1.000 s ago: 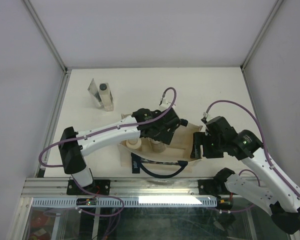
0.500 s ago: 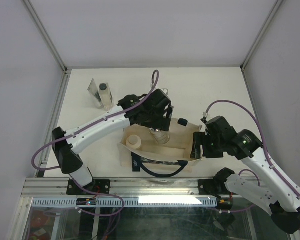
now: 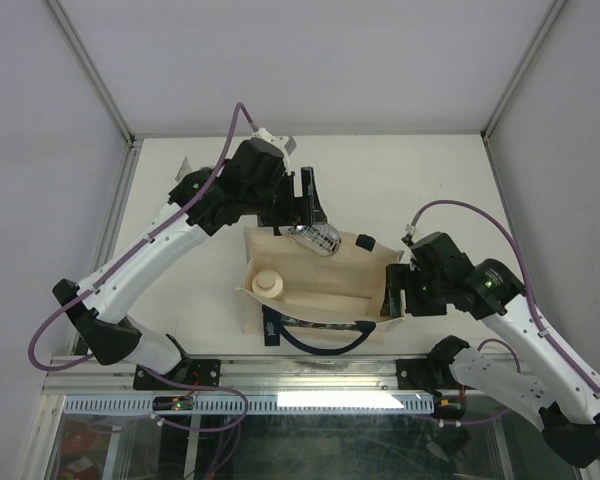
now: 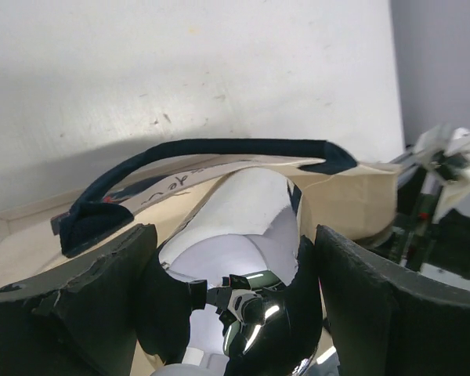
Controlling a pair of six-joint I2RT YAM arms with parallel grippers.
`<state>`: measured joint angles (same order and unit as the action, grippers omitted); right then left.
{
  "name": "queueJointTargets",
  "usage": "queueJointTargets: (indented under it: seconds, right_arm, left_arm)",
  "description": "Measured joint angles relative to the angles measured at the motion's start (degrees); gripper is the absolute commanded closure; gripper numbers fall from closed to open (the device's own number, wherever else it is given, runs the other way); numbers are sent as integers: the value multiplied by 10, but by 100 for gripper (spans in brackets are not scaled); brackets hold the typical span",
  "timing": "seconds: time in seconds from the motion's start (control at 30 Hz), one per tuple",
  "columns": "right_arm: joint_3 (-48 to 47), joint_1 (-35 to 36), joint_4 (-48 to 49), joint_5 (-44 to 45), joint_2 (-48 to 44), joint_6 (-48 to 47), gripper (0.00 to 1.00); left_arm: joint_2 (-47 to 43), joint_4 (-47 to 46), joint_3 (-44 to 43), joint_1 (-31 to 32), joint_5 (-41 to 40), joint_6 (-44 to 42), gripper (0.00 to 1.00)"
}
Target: Take the personal care products out of the canvas bag
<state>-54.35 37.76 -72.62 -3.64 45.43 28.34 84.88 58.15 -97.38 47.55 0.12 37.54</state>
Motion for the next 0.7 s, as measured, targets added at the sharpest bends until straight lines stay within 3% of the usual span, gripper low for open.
queueJointTargets:
  seconds: [0.3, 0.7]
  right_arm:
    - [0, 0, 0, 2, 0, 0, 25]
    - [-3, 0, 1, 3, 10, 0, 25]
  left_arm:
    - [-29, -53, -2, -101, 110, 72, 100]
    - [-28, -79, -36, -247, 160, 102, 100]
